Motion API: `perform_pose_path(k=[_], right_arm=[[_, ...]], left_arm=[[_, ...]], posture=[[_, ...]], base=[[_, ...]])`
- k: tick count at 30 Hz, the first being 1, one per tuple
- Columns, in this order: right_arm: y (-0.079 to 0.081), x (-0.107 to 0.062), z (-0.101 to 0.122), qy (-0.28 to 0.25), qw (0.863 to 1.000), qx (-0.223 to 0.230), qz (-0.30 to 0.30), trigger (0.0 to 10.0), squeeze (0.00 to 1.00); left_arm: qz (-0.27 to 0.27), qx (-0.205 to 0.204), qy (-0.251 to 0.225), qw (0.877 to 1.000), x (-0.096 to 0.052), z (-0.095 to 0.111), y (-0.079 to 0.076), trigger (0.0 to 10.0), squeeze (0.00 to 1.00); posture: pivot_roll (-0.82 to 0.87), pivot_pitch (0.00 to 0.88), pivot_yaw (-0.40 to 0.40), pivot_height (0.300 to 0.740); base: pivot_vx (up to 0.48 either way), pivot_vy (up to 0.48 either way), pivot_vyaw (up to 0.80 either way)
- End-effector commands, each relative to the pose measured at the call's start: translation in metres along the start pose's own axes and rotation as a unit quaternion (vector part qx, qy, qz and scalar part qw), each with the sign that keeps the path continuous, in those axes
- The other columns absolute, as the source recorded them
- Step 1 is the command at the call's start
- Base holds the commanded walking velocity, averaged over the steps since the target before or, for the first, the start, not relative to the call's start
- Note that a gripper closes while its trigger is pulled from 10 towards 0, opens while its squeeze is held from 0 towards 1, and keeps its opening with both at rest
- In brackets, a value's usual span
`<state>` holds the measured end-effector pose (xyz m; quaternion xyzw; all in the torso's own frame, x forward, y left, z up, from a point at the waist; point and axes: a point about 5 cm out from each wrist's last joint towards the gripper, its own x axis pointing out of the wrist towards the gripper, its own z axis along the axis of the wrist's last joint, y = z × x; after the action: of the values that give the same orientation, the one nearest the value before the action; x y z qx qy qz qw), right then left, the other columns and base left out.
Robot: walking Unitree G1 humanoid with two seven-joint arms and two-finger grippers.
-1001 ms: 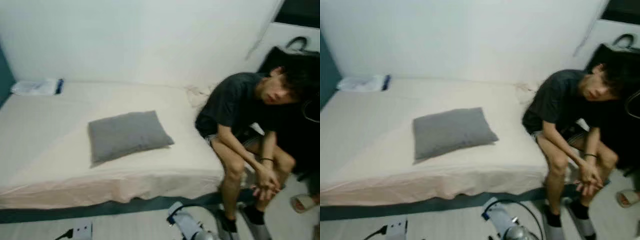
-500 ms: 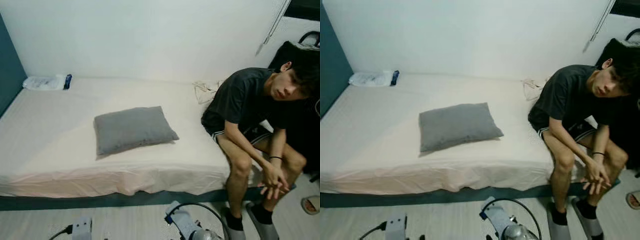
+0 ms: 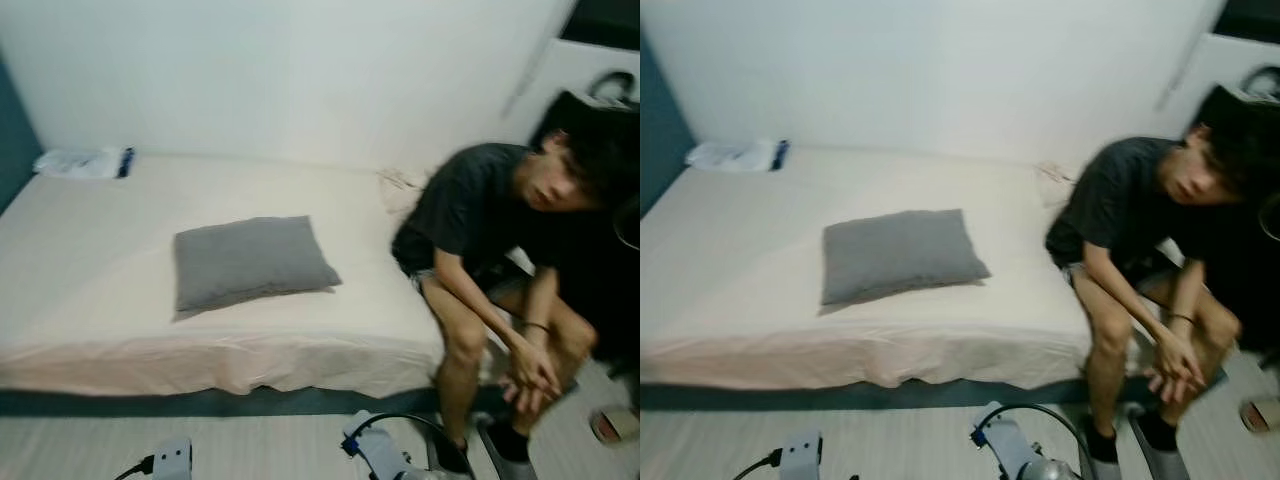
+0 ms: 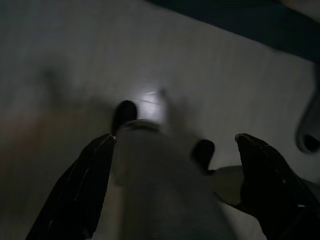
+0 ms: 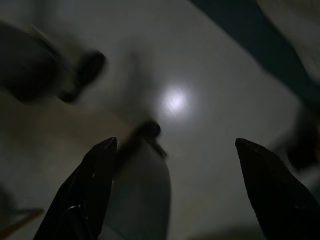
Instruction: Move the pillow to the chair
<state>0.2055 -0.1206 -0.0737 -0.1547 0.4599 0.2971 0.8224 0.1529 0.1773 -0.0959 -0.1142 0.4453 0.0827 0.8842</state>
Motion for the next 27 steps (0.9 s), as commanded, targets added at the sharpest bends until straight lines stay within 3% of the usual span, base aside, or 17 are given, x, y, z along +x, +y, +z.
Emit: perform_pose_path(k=[1, 15, 24, 27], right_arm=[[-0.0024, -0.0017, -0.0060, 0.005, 1.000, -0.003, -0.001, 10.0, 0.00], [-0.0029, -0.0019, -0.0076, 0.007, 1.000, 0.012, -0.005, 10.0, 0.00], [-0.0091, -0.0029, -0.0097, 0.020, 0.999, 0.018, -0.045, 10.0, 0.00], [-0.0109, -0.0031, -0.0079, 0.020, 0.998, 0.023, -0.046, 10.0, 0.00]], left_arm=[[0.001, -0.008, 0.012, 1.000, -0.0012, -0.0063, 0.0000, 10.0, 0.00], [0.003, -0.019, 0.011, 1.000, -0.0015, -0.0069, 0.0009, 10.0, 0.00], [-0.001, -0.015, 0.010, 1.000, -0.0013, -0.0059, 0.0001, 10.0, 0.00], [-0.002, -0.013, 0.008, 1.000, -0.0010, -0.0050, -0.0001, 10.0, 0.00]], posture=[[0.09, 0.048, -0.133, 0.740], [0.10, 0.065, -0.138, 0.740], [0.10, 0.062, -0.136, 0.740], [0.10, 0.060, -0.138, 0.740]], base=[[0.000, 0.000, 0.78], [0.000, 0.000, 0.77], [0.000, 0.000, 0.00], [0.000, 0.000, -0.72]])
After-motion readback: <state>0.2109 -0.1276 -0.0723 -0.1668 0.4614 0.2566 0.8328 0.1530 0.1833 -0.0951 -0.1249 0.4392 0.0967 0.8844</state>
